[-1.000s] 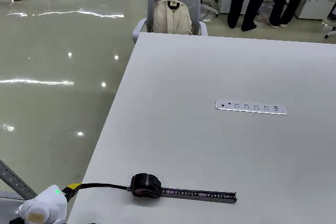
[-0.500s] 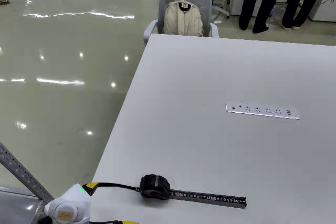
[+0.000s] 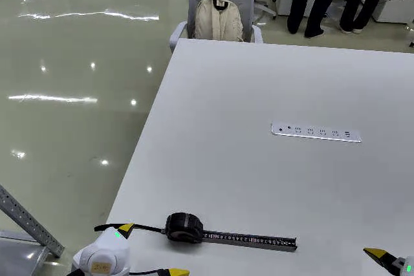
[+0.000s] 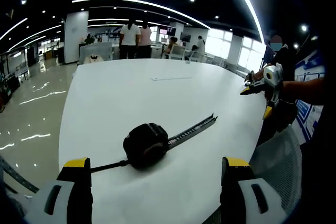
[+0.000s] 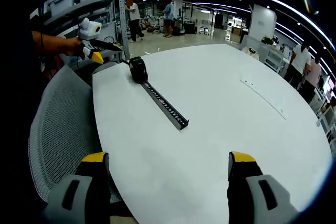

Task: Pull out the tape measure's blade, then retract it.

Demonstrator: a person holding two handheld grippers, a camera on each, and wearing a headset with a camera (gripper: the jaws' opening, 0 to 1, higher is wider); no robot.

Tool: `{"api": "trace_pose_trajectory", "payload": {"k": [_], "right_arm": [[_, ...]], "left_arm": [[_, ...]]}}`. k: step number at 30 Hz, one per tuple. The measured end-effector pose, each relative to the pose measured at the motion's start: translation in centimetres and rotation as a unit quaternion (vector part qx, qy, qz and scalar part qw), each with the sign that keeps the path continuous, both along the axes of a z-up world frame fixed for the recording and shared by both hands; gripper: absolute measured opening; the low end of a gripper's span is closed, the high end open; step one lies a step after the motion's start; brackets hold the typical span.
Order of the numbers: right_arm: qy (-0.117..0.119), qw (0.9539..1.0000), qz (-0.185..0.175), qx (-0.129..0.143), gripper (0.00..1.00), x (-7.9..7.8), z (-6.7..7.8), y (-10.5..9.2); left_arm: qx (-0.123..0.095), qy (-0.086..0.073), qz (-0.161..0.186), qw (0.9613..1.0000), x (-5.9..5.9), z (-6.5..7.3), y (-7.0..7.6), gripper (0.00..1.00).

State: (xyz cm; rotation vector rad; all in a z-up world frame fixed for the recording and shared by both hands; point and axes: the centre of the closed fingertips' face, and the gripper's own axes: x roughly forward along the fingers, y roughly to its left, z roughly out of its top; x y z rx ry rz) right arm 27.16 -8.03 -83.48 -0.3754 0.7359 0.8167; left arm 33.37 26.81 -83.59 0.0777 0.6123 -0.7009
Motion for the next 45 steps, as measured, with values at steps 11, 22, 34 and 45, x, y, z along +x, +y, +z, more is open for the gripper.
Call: {"api": "trace_pose_trajectory", "payload": {"k": [11,22,34,45], "right_arm": [[0.001,0.9981,0.057,-0.022,0.96,2.3,0.3,1.8],[0.010,0.9917,0.120,-0.046,0.92,3.3,0.1,3.4],[0.033,0.9828,0.172,-0.059,0.89,5.1,-0.4,5.7],[0.060,0.9698,0.221,-0.085,0.83,6.3,-1.6,7.2]], "left_arm": [[0.022,-0.007,0.042,0.9989,1.0,-0.8,-0.5,1.00],[0.020,-0.008,0.075,0.9970,2.1,-1.4,-1.0,1.00],[-0.004,-0.023,0.109,0.9937,3.8,-1.2,-2.6,1.00],[0.028,-0.025,0.140,0.9894,4.8,-2.3,-2.4,1.00]]}}
